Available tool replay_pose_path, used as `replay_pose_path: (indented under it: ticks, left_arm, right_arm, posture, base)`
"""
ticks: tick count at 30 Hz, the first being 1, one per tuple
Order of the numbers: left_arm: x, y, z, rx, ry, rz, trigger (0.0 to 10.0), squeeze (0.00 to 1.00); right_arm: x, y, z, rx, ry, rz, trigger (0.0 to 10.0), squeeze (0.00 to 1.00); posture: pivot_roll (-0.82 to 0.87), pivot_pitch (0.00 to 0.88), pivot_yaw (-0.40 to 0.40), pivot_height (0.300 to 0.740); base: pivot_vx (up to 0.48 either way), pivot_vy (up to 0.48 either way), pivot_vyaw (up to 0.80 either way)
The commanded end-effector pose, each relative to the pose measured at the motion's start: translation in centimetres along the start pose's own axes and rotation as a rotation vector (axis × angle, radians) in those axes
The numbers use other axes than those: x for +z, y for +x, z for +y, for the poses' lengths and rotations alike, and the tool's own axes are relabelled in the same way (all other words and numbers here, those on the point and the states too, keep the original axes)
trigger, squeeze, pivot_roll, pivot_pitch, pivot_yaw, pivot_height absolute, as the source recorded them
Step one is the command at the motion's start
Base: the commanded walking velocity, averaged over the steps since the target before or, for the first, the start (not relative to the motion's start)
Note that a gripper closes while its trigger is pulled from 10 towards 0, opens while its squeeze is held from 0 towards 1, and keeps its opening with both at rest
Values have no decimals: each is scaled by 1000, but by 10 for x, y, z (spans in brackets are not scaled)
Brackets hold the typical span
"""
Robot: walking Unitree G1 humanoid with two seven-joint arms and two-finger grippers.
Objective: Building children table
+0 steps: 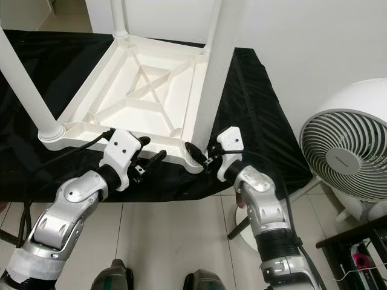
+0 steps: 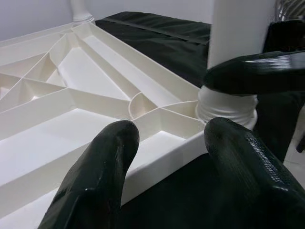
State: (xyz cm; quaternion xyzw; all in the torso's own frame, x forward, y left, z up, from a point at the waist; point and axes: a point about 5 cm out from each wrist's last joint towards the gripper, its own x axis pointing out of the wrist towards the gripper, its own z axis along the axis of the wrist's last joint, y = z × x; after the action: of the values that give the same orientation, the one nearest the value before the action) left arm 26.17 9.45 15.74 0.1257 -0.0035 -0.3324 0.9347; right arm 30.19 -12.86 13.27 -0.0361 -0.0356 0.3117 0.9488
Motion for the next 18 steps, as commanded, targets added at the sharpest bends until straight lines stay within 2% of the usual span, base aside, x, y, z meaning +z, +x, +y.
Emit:
replay_pose_path:
  ticks: [1, 2, 3, 4, 7, 8, 11, 14, 18]
  left_arm:
    - [-1, 0, -3, 3, -2, -1, 10000, 0]
    - [-1, 0, -3, 3, -2, -1, 10000, 0]
    - [-2, 0, -5, -8, -3, 0, 10000, 0]
    - [-2, 0, -5, -8, -3, 0, 10000, 0]
    - [-4, -1, -7, -16, -3, 7, 10000, 0]
    - [-4, -1, -7, -16, -3, 7, 10000, 0]
    - [-4, 0, -6, -9, -3, 12, 10000, 0]
    - [-4, 1, -6, -9, -4, 11, 10000, 0]
    - [-3, 1, -6, -10, -7, 10, 10000, 0]
  right_arm:
    - [-13, -4, -1, -93, 34, 72, 0, 0]
    - [-13, -4, -1, -93, 34, 72, 0, 0]
    - [-13, -4, 1, -168, 68, 67, 0, 0]
    - [-13, -4, 1, -168, 68, 67, 0, 0]
    - [-14, -3, 6, -336, 120, 67, 0, 0]
    - [-14, -3, 6, -336, 120, 67, 0, 0]
    - [-18, -3, 8, -497, 120, 93, 0, 0]
    - [-21, -2, 12, -540, 127, 109, 0, 0]
    - [-18, 2, 16, -525, 131, 95, 0, 0]
  posture:
    - [37, 22, -68, 740]
    - [37, 22, -68, 740]
    - [34, 26, -68, 740]
    - [34, 26, -68, 740]
    - [32, 32, -65, 740]
    - [32, 32, -65, 740]
    - [30, 34, -64, 740]
    - [33, 40, -60, 740]
    - [30, 44, -56, 740]
  base:
    - [0, 0, 0]
    - [0, 0, 0]
    - [0, 0, 0]
    - [0, 0, 0]
    - [0, 0, 0]
    - [0, 0, 0]
    - [0, 0, 0]
    - [0, 0, 0]
    - [0, 0, 0]
